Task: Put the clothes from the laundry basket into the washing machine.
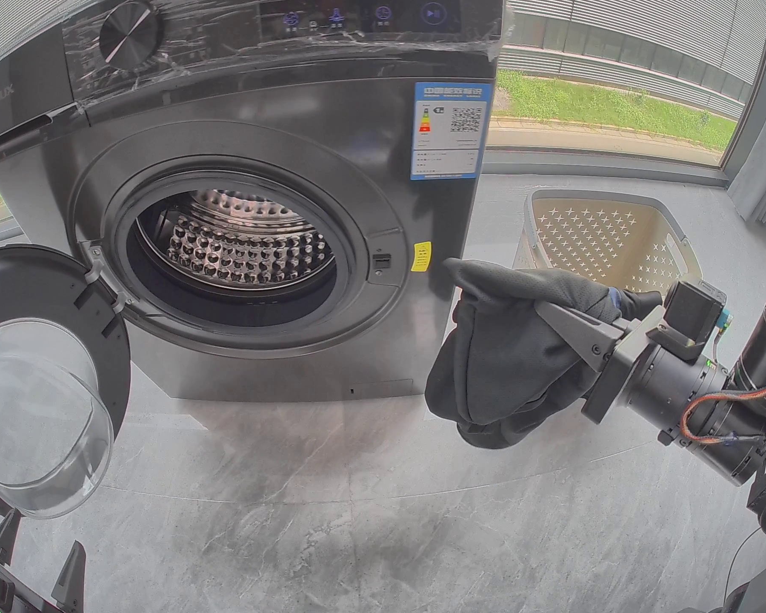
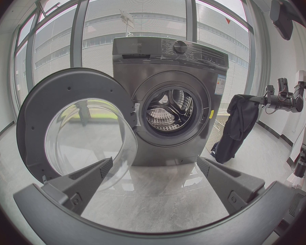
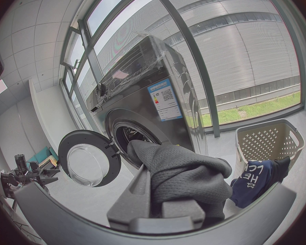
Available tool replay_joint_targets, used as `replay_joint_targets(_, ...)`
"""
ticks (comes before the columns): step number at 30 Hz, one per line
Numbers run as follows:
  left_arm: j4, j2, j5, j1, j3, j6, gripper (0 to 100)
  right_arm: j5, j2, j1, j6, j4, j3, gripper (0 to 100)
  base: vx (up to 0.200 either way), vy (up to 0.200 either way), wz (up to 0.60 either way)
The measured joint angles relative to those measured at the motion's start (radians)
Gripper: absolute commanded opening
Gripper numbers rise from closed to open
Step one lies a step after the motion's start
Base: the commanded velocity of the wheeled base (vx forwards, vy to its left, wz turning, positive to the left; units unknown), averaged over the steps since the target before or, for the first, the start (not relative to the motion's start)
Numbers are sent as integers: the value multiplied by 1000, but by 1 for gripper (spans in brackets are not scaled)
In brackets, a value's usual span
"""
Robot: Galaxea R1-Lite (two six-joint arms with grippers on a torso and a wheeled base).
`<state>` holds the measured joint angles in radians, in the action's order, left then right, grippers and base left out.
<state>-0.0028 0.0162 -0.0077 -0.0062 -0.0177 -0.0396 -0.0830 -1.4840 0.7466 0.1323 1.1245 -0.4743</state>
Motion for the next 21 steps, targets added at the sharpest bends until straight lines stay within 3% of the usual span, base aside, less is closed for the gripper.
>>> replay_joint_targets(16,0,0,0,0,0,0,100,-4,-23,-14,0,0,-23,0,0,0,0)
replay_joint_targets(21,0,0,0,0,0,0,100,7,-37,-47,12,-1,-47,0,0,0,0)
